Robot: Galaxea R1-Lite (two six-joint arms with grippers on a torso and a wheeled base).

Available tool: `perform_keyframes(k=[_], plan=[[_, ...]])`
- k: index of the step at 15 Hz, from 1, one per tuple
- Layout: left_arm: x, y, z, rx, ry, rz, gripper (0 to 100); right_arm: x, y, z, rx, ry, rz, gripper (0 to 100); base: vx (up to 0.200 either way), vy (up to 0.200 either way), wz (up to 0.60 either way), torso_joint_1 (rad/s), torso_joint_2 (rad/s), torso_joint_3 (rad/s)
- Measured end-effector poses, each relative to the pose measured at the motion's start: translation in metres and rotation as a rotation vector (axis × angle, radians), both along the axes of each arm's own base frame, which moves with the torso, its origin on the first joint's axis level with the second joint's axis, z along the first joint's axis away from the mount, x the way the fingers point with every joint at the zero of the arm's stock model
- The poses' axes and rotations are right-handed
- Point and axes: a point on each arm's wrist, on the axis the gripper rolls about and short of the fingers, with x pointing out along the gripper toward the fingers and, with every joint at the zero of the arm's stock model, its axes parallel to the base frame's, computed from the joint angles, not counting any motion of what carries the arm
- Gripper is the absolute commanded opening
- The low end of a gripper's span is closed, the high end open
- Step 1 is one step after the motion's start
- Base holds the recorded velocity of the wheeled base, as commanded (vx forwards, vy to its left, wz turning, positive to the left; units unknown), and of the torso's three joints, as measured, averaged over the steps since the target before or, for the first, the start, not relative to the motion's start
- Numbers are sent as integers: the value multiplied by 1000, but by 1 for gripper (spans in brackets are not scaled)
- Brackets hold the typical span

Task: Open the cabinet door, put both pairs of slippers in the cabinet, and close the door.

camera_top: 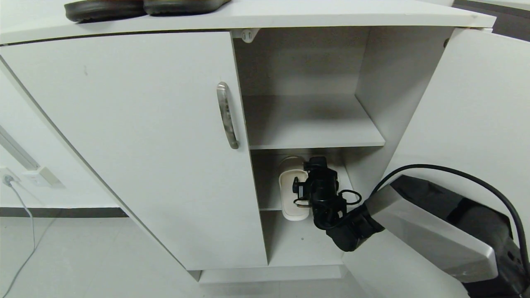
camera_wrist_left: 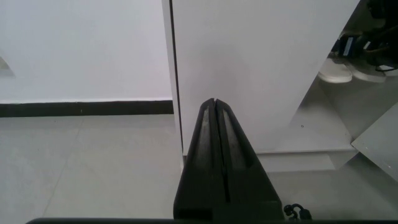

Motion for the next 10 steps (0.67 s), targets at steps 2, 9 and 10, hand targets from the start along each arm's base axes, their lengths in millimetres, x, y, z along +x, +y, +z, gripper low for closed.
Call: perform_keyframes(k=[2,9,10], plan=[[0,0,0,0,0,0,0,-21,-3,3,-2,3,22,100,0,0,0,0,0,0],[0,0,0,1,0,-3,0,-88,-19,15,5,-3,91,100,0,0,0,0,0,0],[0,0,0,1,0,-3,0,-90,-20,17,5,-3,92,100,0,0,0,0,0,0]])
